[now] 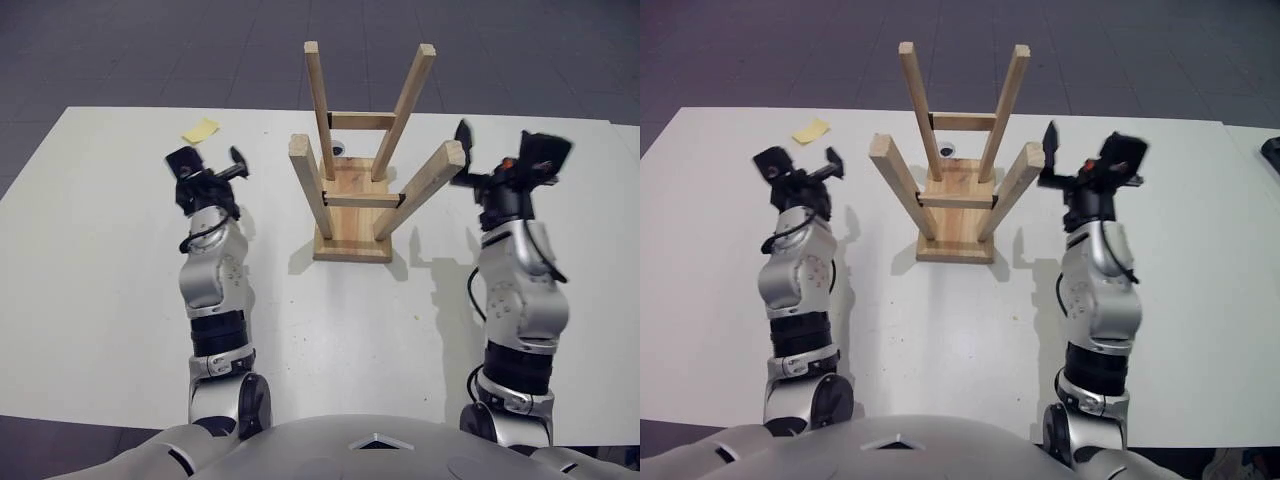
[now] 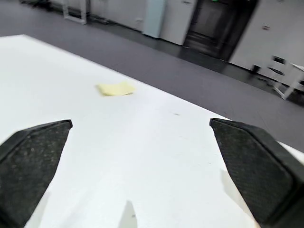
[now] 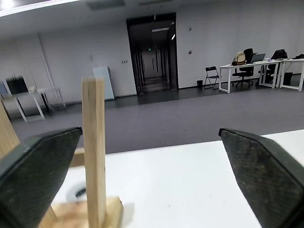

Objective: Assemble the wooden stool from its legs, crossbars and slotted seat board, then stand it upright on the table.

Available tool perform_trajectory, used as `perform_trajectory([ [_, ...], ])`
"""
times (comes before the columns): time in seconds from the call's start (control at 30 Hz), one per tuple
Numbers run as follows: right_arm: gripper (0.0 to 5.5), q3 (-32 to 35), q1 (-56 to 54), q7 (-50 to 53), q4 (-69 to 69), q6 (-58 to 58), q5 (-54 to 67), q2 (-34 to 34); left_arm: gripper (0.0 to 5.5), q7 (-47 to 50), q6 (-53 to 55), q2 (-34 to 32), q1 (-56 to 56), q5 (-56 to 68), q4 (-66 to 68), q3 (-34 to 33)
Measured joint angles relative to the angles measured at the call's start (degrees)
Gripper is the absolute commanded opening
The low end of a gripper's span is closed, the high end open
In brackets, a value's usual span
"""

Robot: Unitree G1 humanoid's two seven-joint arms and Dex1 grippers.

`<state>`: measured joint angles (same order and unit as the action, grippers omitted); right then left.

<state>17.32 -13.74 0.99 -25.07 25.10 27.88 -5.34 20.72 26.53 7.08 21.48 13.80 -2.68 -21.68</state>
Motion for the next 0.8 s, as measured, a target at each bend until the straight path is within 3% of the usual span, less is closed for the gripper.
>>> perform_trajectory([
  [0.2, 5.37, 3.40, -0.29, -4.11, -12.65, 7.20, 28.00, -3.80, 5.40, 3.86, -0.57, -0.19, -0.16, 2.23, 1.32, -2.87],
  [0.27, 5.37, 3.08, 0.74, -3.92, -14.14, 8.76, 31.00, -5.48, 5.40, 4.16, -1.19, -0.16, -0.13, 2.22, 1.30, -2.38],
  [0.5, 5.37, -5.13, 5.10, -1.12, -14.37, 11.29, 26.63, -6.95, 5.40, 4.45, -1.74, -0.03, -0.21, 2.16, 1.13, 0.19],
  [0.8, 4.03, -6.61, 8.84, -0.99, -13.99, 10.99, 23.62, -7.71, 5.40, 5.08, -2.33, -0.10, -0.85, 2.18, 0.69, 0.98],
])
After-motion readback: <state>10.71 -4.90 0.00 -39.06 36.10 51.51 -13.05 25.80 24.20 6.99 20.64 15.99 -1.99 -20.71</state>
